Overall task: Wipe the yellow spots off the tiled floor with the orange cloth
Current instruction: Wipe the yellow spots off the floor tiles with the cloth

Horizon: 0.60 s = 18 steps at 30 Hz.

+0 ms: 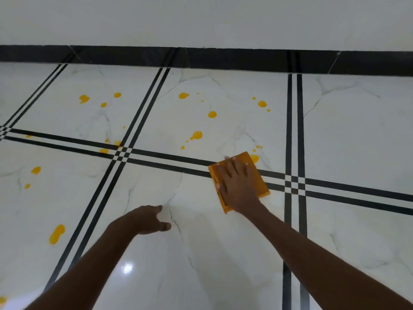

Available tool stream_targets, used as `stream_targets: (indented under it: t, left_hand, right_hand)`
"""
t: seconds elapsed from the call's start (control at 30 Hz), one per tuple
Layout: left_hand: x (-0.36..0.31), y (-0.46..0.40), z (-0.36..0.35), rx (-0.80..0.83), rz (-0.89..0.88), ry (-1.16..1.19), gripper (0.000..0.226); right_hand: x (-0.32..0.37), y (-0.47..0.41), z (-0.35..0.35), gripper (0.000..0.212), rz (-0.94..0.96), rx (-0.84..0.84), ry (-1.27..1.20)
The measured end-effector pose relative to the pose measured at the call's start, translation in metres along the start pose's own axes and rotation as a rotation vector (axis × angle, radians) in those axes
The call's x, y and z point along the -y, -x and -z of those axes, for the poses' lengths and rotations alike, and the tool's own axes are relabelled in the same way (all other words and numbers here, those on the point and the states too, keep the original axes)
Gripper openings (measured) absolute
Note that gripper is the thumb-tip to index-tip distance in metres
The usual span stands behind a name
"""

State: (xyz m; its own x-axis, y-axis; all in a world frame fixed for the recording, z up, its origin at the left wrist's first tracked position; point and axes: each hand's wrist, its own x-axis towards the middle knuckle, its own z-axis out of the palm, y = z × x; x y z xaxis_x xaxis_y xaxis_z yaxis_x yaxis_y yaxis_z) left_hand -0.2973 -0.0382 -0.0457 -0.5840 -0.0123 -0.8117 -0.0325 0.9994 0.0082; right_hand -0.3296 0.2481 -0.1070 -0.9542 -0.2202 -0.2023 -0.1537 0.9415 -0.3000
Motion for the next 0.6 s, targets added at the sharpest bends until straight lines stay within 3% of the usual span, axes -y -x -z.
stream_targets:
  t: [0.1, 0.27, 0.4, 0.5, 0.6]
  left_hand:
    - [-0.009, 0.003, 0.022, -0.02, -0.013, -0.014, 0.083]
    - [-0.018, 0.005, 0.045, -0.06, -0.02, 0.008, 0.082]
    - [-0.014, -0.009, 0.036, -0.116, -0.024, 0.044, 0.089]
    - [-0.004, -0.028, 0.023, -0.258, -0.013, 0.034, 0.101]
    - [0.009, -0.04, 0.012, -0.357, 0.023, 0.033, 0.111]
  right_hand:
    - [-0.041, 0.017, -0.027, 0.067, 0.001, -0.06, 0.108]
    - [-0.113, 0.067, -0.013, 0.073, -0.351, -0.153, 0.038]
    - [-0.099, -0.041, 0.005, 0.073, -0.54, -0.301, -0.074]
    - [-0.019, -0.115, -0.016, 0.071, -0.328, -0.353, -0.061]
    - [0.069, -0.094, -0.05, 0.069, 0.001, -0.229, 0.01]
